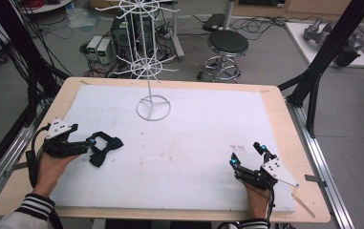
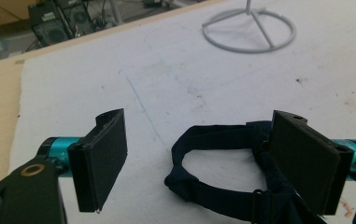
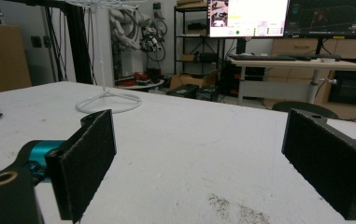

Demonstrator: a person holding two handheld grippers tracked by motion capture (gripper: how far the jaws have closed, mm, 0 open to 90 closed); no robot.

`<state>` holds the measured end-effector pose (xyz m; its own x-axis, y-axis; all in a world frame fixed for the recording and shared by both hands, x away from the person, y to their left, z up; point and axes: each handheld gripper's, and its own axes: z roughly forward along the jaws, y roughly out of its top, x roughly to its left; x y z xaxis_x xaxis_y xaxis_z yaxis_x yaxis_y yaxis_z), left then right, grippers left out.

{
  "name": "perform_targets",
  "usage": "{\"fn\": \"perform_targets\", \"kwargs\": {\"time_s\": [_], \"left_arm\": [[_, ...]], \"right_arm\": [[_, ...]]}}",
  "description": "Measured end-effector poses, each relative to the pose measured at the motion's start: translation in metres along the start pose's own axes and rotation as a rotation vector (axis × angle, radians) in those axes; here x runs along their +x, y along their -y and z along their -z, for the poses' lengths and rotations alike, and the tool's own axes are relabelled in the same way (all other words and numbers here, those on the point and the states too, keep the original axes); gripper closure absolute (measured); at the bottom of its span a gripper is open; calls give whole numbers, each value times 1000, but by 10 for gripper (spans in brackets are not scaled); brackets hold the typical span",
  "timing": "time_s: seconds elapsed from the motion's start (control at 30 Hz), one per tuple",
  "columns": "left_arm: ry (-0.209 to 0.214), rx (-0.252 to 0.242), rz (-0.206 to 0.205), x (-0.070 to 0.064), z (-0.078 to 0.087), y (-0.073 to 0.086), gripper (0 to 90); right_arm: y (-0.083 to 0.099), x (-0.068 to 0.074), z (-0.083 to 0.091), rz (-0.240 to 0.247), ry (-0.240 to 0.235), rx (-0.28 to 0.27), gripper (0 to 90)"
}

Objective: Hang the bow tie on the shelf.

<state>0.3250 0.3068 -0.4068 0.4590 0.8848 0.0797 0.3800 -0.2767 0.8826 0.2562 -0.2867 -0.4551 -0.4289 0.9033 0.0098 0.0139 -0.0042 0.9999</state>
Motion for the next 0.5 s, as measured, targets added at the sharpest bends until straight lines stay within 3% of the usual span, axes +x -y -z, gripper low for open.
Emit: {"fn": "perform_targets", "kwargs": {"time_s": [0.17, 0.5], "left_arm": [[6, 95, -3, 7, -7, -6, 208], [13, 225, -15, 15, -19, -11, 215]], "right_arm": [[0, 0, 0, 1, 0, -1, 90], [0, 0, 0, -2, 0, -1, 90]]}}
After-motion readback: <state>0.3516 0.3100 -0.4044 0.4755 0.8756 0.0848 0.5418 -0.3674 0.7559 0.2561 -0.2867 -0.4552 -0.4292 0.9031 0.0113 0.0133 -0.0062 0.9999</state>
